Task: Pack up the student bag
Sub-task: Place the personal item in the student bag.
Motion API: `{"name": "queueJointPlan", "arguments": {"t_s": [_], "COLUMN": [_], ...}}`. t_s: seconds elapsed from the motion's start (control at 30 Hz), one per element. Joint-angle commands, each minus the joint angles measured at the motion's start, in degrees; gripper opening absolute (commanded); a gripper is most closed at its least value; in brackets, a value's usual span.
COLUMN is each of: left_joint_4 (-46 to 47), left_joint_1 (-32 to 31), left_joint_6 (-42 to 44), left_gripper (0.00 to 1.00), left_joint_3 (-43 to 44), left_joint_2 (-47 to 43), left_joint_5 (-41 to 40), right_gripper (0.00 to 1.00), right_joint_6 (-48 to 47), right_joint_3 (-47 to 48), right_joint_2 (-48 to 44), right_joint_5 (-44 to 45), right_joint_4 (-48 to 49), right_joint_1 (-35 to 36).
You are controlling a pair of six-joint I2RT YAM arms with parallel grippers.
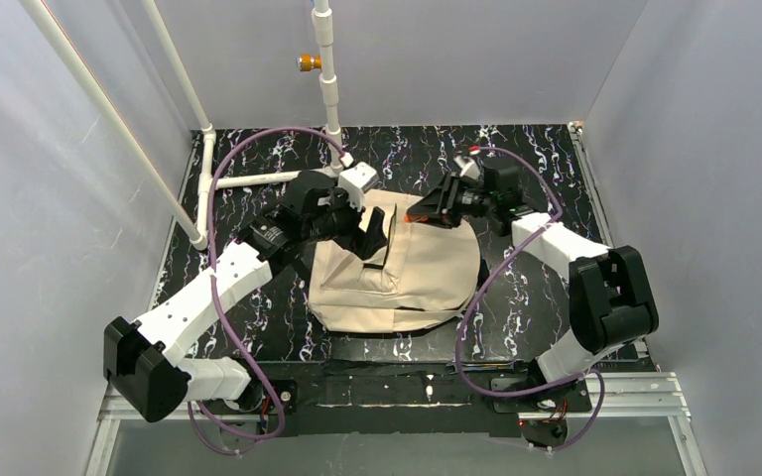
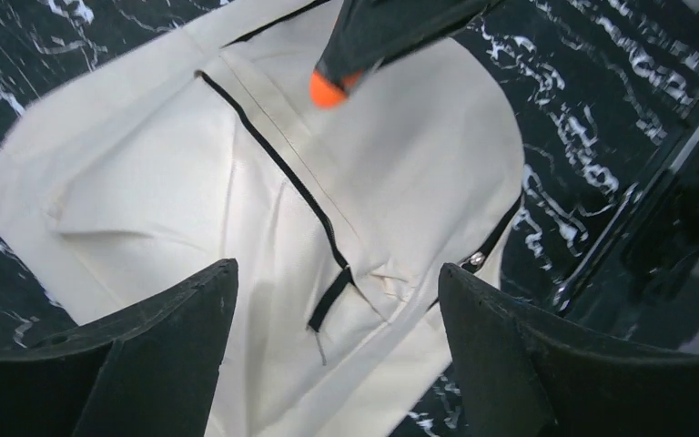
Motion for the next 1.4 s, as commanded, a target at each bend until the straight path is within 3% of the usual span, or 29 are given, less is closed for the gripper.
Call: {"name": "queueJointPlan", "arguments": {"t_s": [0.0, 0.17, 0.33, 0.47, 0.6, 0.87, 0.97, 1.1, 1.17, 1.37], "left_joint_4": [1.24, 0.64, 0.03, 0.98, 3.97, 2.51, 8.41, 11.57, 11.59, 7.99], "left_joint_1": [0.06, 0.89, 1.75, 3.30, 4.14, 8.23, 8.71, 8.62, 8.62, 8.69], "left_joint_6": [-17.78, -32.39, -34.54, -38.37, -40.23, -40.34, -41.34, -43.80, -43.68, -41.56], "left_gripper": [0.79, 0.73, 0.66, 0.53, 0.52, 0.57, 0.48, 0.45, 0.46, 0.51], "left_joint_3": [-3.38, -6.94, -6.96, -10.94, -15.61, -15.73, -17.81, -18.00, -18.67, -19.16], "left_joint_2": [-2.08, -0.50, 1.70, -0.87, -4.95, -1.77, 1.52, 4.77, 3.68, -0.58], "left_joint_5": [-3.68, -8.92, -12.34, -17.30, -20.21, -18.40, -13.32, -7.55, -8.14, -10.02], "right_gripper": [0.13, 0.14, 0.14, 0.15, 0.18, 0.25, 0.27, 0.34, 0.43, 0.69], "right_joint_6": [-11.33, -8.39, -6.87, -4.76, -5.08, -5.36, -5.41, -4.78, -5.98, -15.01], "right_joint_3": [-0.64, -3.92, -1.56, 0.16, 2.58, 3.40, 4.12, 5.50, 4.40, 7.72], "right_joint_2": [0.81, 5.38, 10.14, 12.85, 15.59, 16.71, 19.71, 22.76, 21.49, 18.96], "right_joint_5": [2.89, 2.00, 1.38, 2.10, 2.87, 3.39, 3.58, 1.18, 1.94, 4.14], "right_joint_4": [-6.90, 3.92, 7.80, 11.15, 12.44, 14.07, 16.98, 17.80, 16.60, -0.60], "right_joint_1": [-4.31, -2.87, 1.18, 5.02, 7.82, 8.68, 10.19, 12.57, 11.35, 7.98]}}
